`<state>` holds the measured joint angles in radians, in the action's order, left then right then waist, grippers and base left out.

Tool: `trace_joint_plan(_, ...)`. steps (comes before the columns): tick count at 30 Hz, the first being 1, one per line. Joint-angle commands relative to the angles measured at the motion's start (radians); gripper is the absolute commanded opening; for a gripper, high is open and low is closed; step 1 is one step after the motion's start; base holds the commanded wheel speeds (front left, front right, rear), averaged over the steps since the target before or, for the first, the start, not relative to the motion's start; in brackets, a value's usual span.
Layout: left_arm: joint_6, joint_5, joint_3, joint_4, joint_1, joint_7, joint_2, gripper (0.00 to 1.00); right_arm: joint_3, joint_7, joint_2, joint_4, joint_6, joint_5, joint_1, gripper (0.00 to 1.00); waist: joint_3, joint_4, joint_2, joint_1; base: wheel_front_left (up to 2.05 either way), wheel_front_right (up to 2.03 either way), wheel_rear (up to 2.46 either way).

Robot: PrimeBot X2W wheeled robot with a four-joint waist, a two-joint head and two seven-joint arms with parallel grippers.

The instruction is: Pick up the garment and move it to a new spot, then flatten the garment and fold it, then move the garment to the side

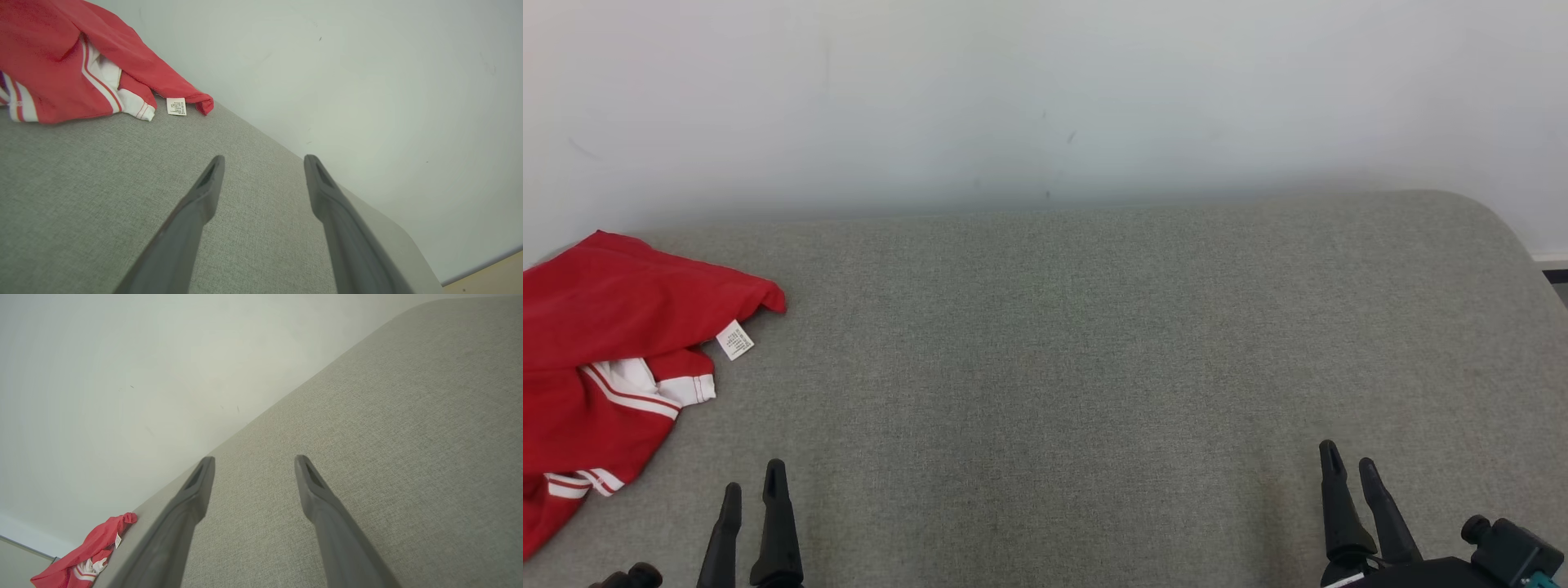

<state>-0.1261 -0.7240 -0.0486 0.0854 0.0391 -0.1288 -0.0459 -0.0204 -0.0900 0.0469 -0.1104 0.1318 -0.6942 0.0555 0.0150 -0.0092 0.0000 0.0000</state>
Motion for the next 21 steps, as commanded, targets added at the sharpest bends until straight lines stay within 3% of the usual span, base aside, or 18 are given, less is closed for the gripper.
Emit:
trace_joint_plan(1,-0.001,0.022,-0.005,-0.015,-0.009,-0.009,-0.003,1.0,0.004,-0.009,0.003,0.009,-0.001,0.022,-0.018,1.0,0.0,0.0,0.0,0.0,0.0,0.0,0.0)
trace_joint_plan(21,-0.005,0.272,-0.013,-0.008,0.012,-0.059,-0.005,1.0,0.038,-0.075,0.004,-0.016,-0.001,0.27,-0.022,1.0,-0.001,0.001,0.0,0.0,0.0,0.0,0.0)
